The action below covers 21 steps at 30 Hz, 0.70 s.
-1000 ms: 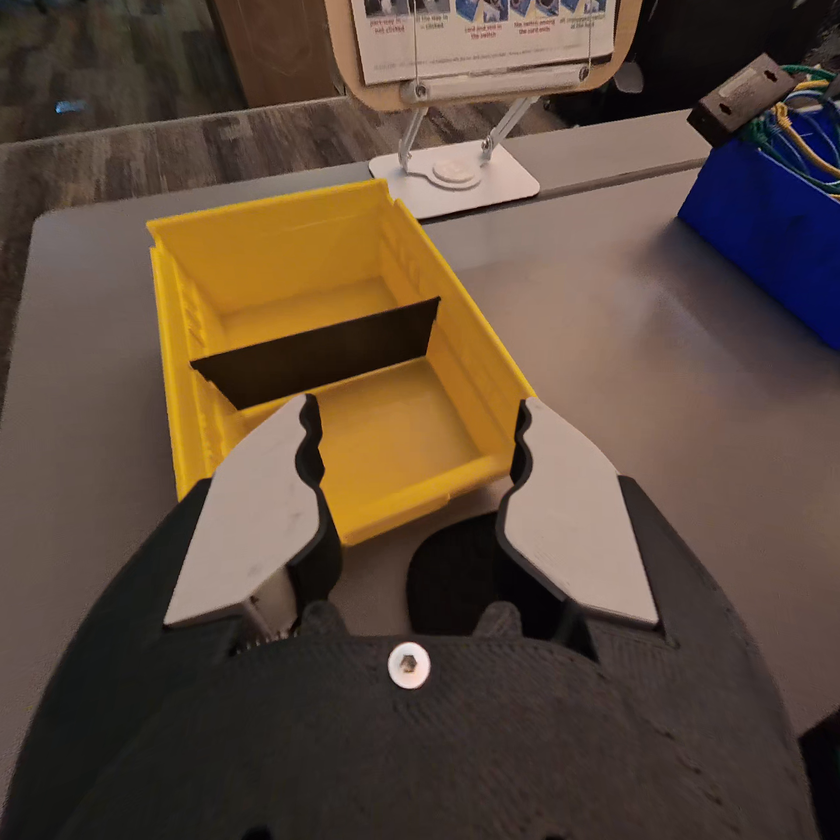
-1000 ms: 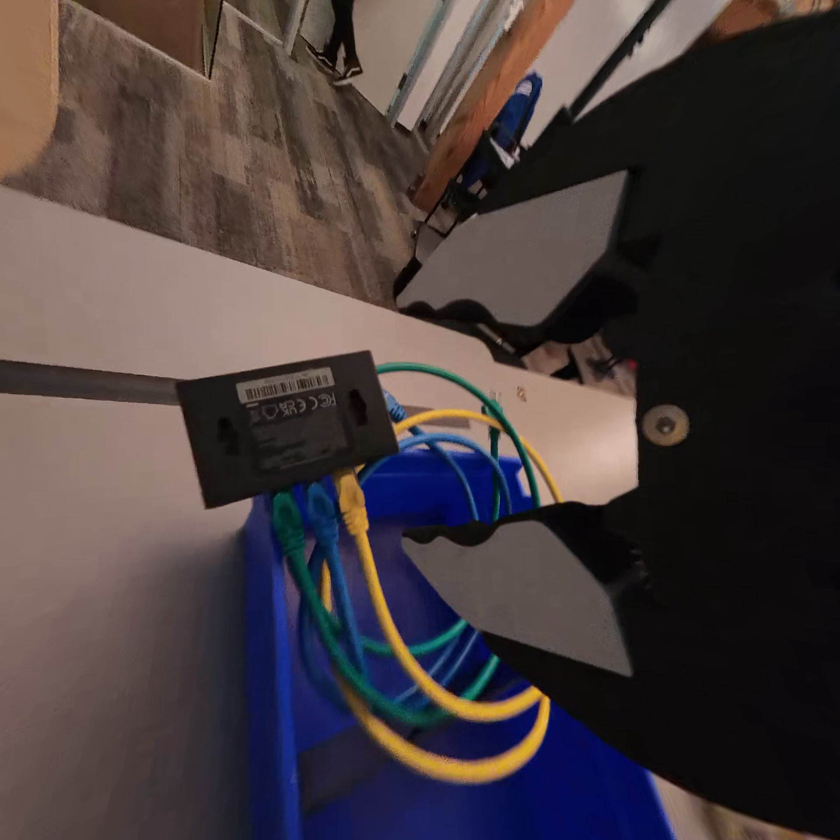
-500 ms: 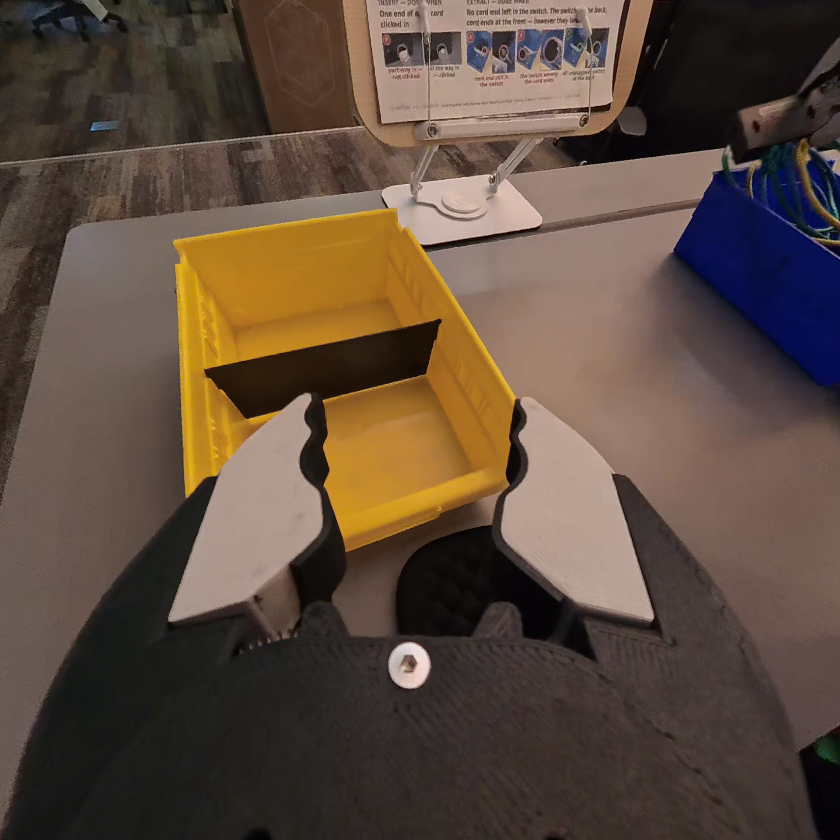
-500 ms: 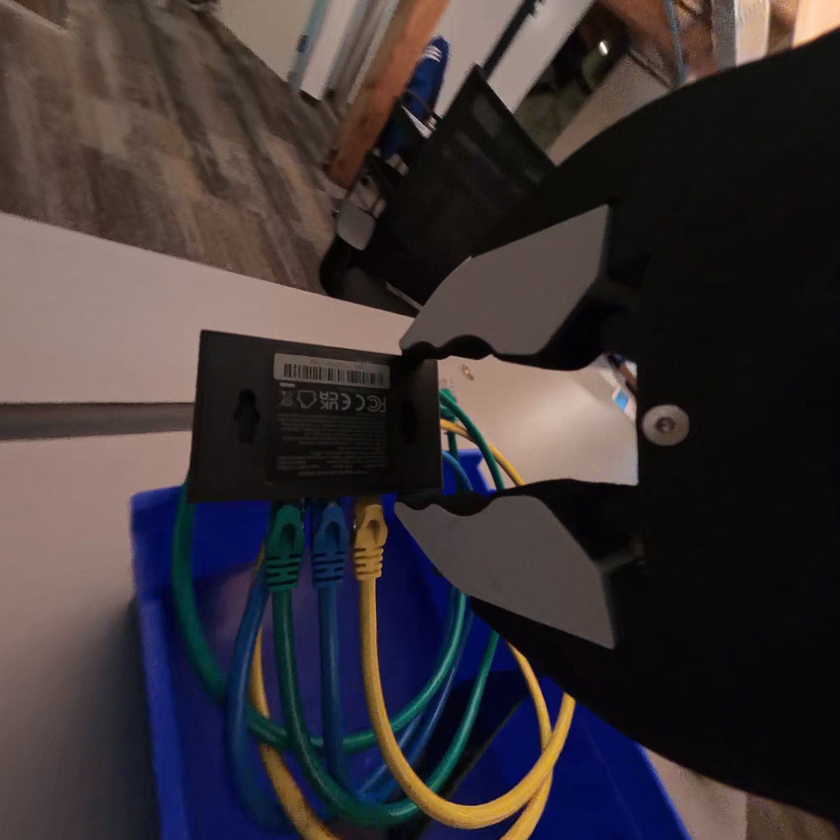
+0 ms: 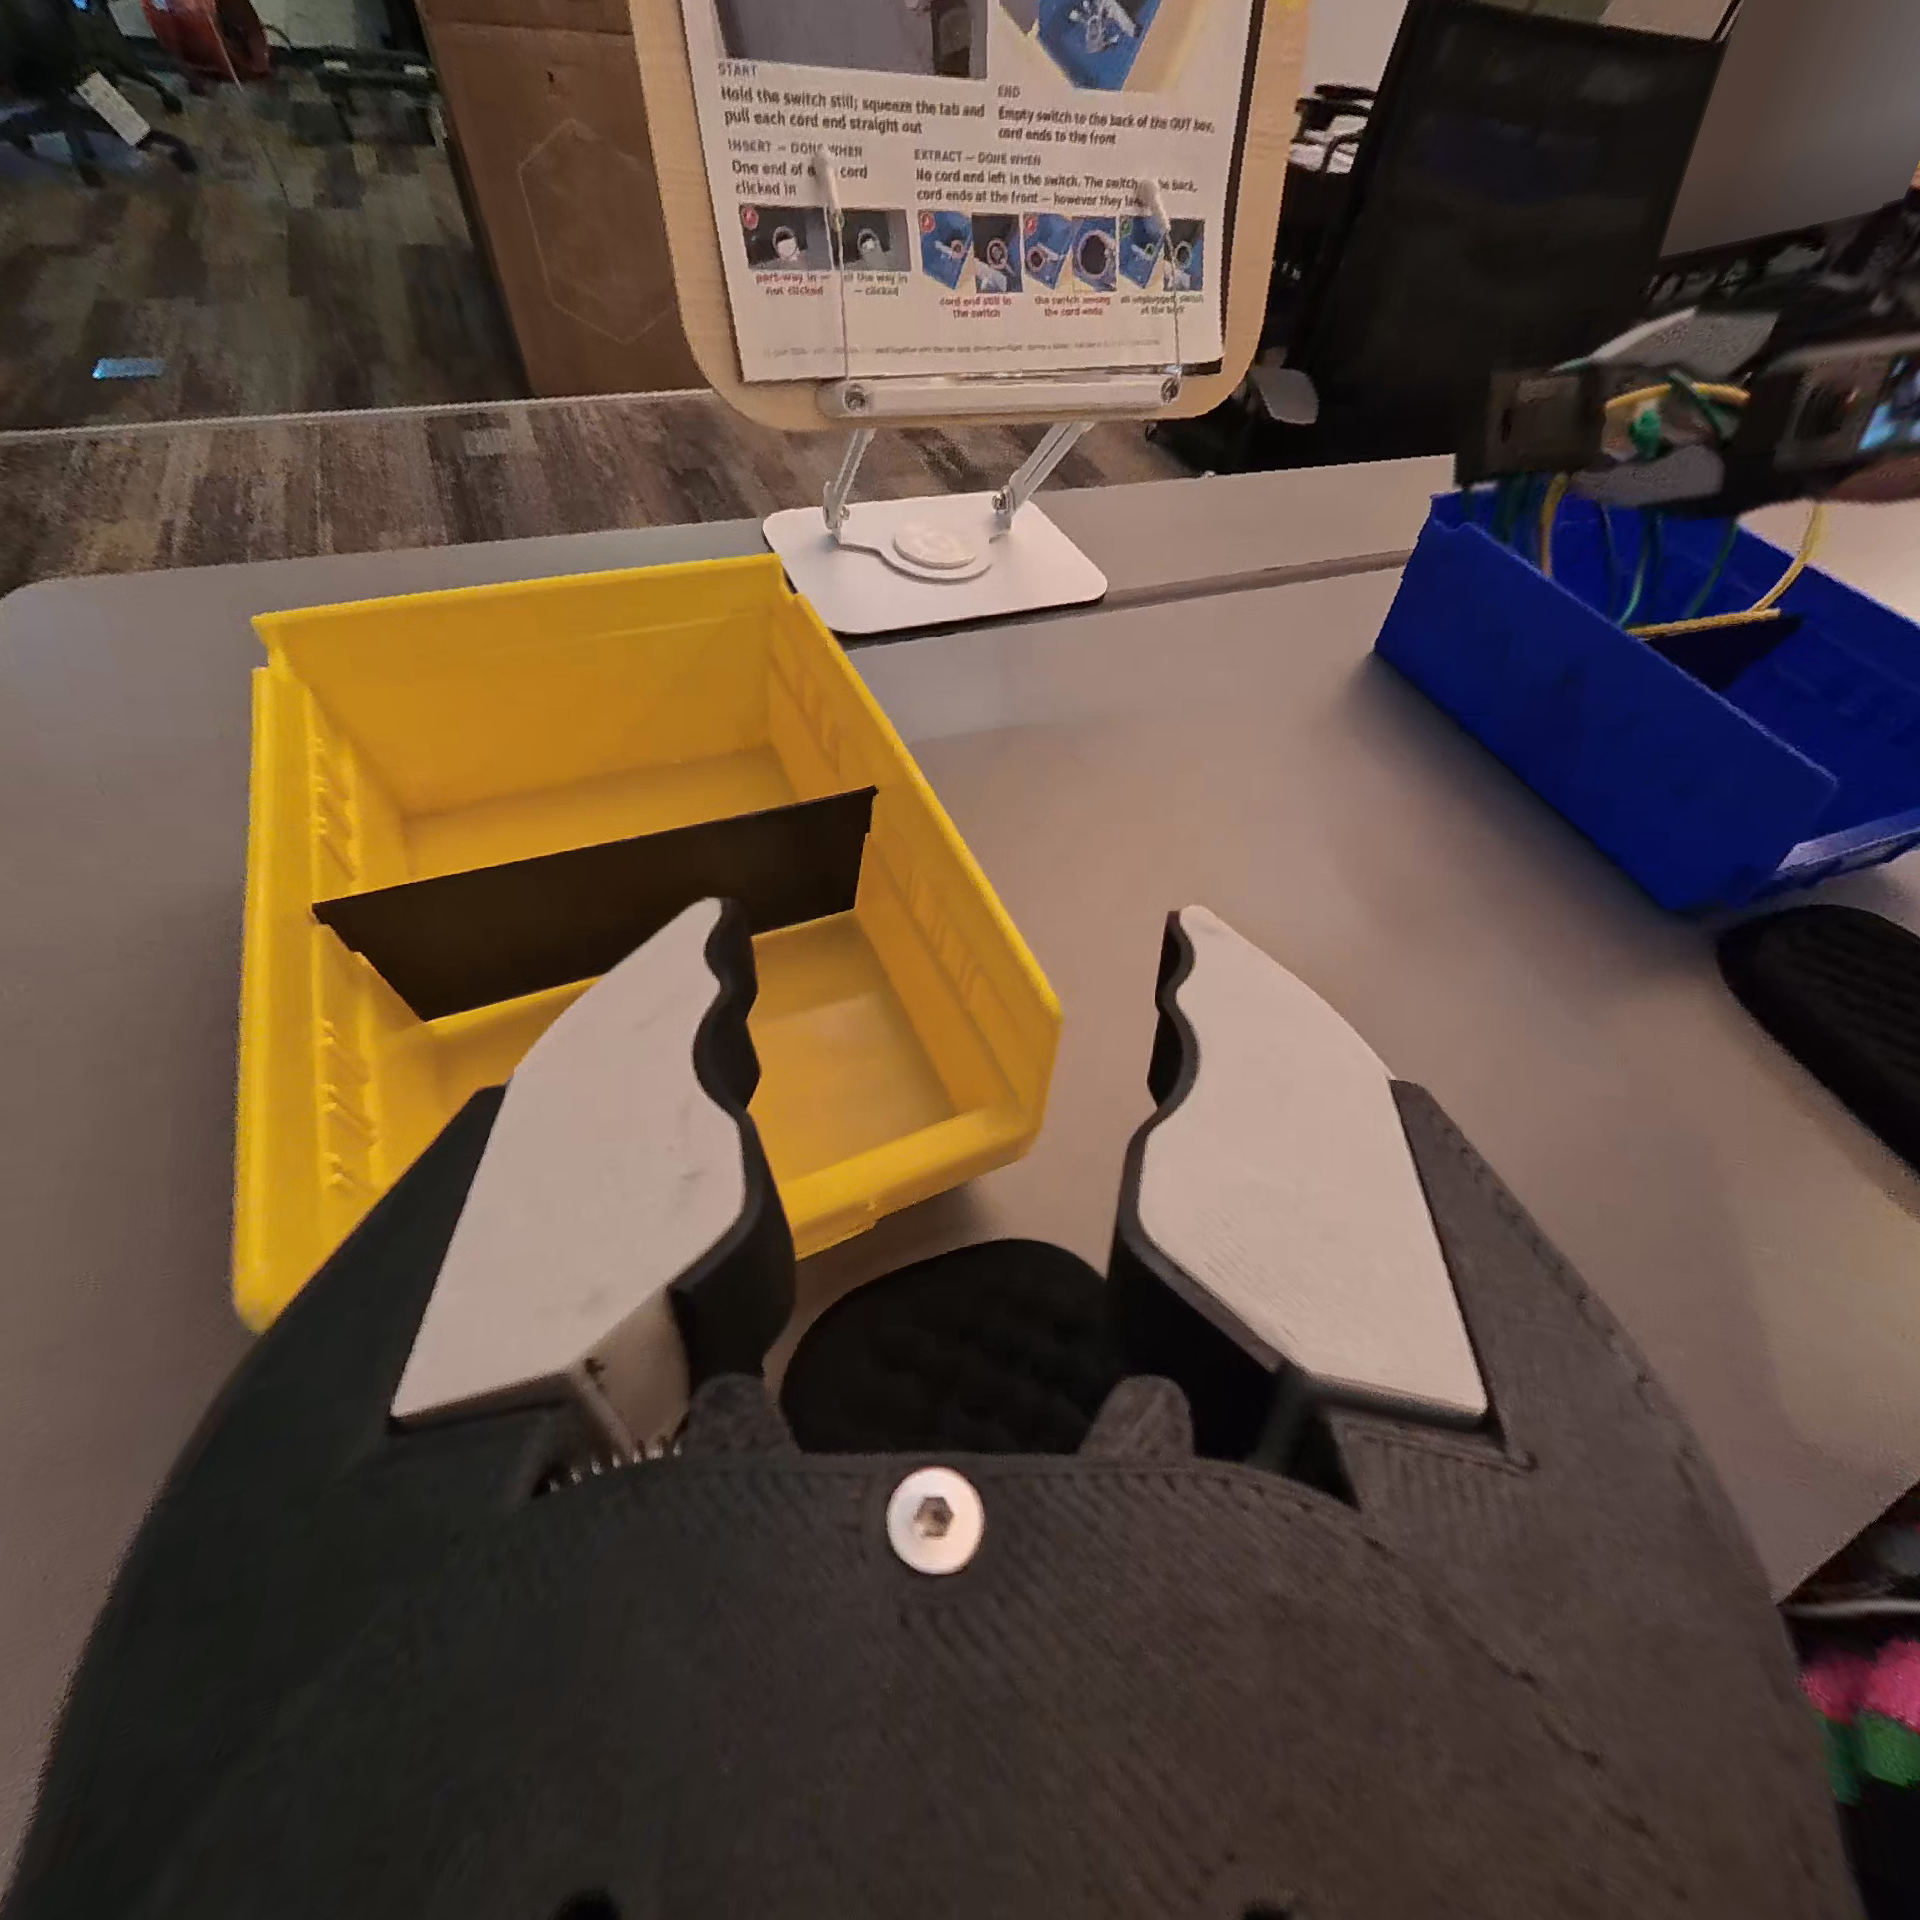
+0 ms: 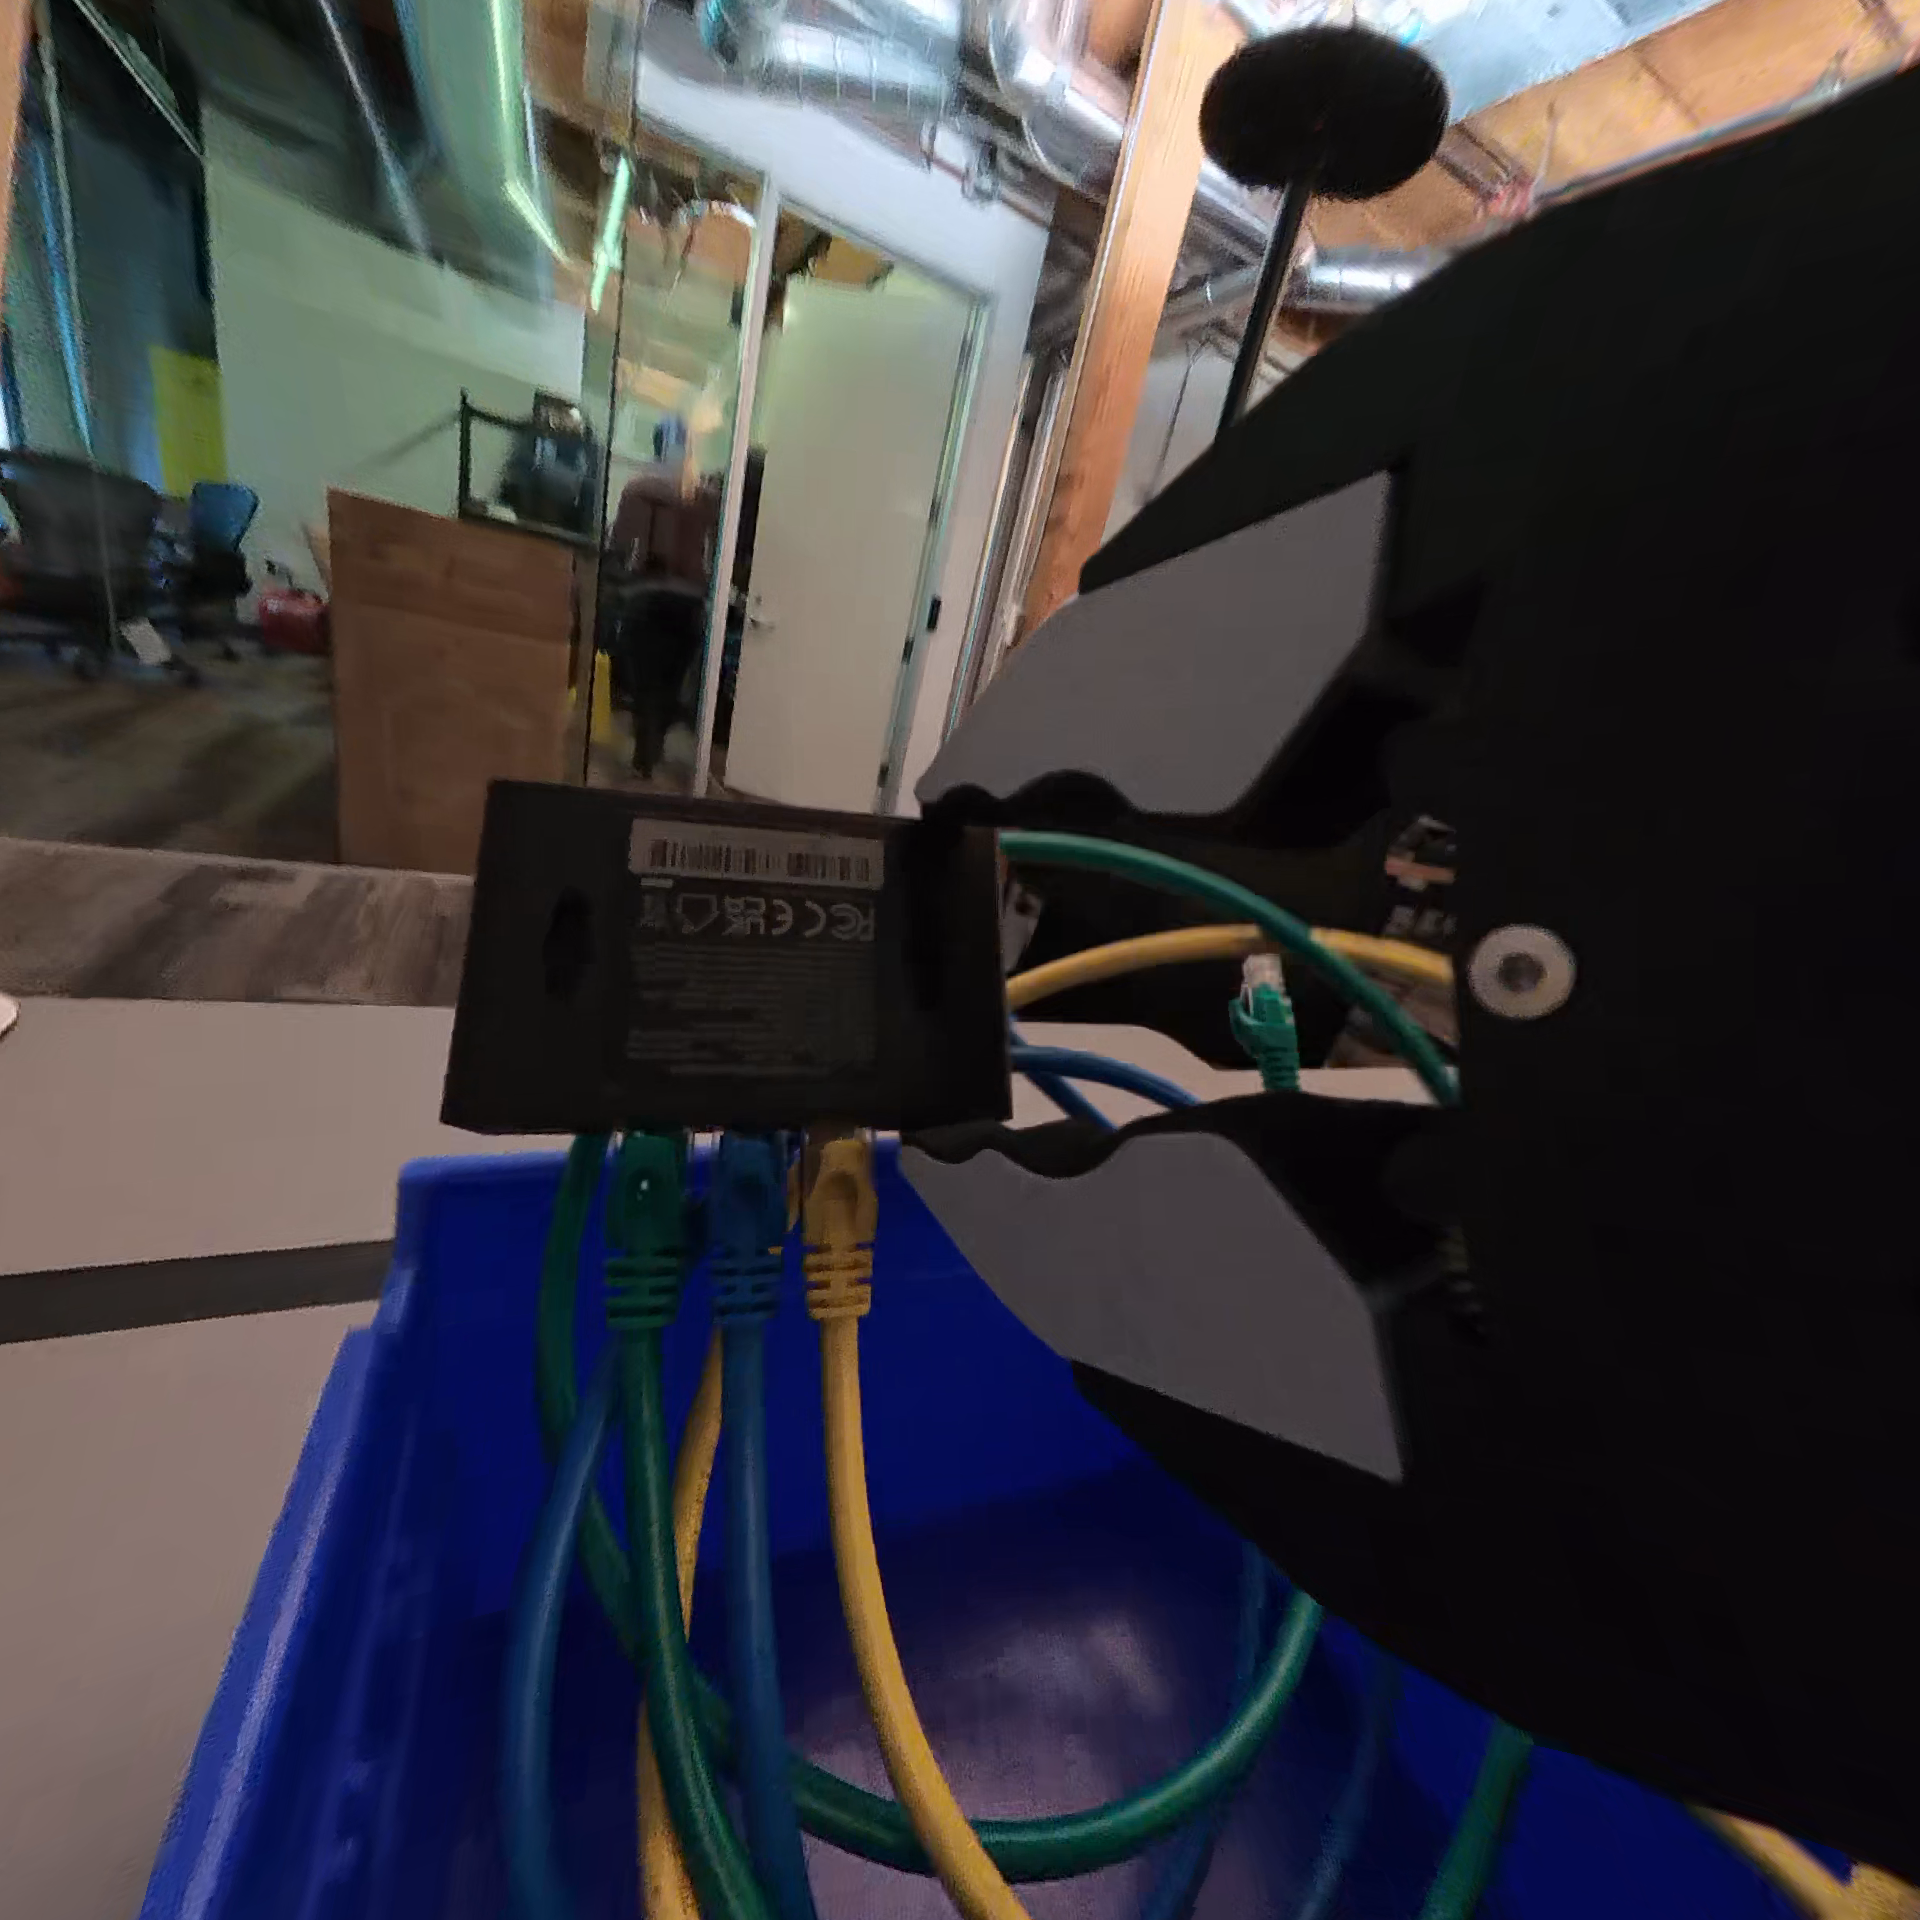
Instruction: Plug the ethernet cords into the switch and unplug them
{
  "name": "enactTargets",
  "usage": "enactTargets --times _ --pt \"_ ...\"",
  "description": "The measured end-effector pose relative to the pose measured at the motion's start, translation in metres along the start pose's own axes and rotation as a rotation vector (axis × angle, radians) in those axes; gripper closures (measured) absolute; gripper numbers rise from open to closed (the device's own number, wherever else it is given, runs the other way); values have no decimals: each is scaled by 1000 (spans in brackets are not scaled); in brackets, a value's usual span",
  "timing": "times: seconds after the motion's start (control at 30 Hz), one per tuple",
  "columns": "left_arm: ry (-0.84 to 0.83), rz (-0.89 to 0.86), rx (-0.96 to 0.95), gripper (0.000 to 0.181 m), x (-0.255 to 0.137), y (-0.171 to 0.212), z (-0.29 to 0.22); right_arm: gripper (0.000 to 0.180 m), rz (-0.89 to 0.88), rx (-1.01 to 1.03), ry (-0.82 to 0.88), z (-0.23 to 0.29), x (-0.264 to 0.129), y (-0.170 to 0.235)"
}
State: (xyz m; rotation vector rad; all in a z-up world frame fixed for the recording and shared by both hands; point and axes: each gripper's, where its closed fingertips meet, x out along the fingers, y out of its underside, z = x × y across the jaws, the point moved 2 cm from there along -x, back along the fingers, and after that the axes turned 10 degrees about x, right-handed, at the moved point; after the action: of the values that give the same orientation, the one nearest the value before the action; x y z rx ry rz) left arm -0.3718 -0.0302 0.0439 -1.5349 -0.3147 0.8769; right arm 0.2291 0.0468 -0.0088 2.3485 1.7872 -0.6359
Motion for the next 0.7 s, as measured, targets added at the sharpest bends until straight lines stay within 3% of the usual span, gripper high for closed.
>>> enactTargets --times 0.07,0.17,0.33,0.4,0.53,0.63,0.7 --pt "7 -6 -3 107 5 -4 -7 124 -53 -5 49 11 -2 -5" --pt "-86 31 79 107 20 -12 -8 120 -34 74 -9 29 2 2" --pt "-601 314 418 108 36 -19 42 120 29 152 49 20 -9 9" --pt "-720 360 524 108 43 -24 54 114 37 219 83 14 -20 14" --pt "-702 386 487 104 63 -16 61 112 44 482 137 5 -59 32" --pt "-706 373 468 101 66 -13 69 110 166 863 139 12 -95 67" --pt "-698 358 449 101 67 -12 74 102 217 1129 19 35 -116 87"
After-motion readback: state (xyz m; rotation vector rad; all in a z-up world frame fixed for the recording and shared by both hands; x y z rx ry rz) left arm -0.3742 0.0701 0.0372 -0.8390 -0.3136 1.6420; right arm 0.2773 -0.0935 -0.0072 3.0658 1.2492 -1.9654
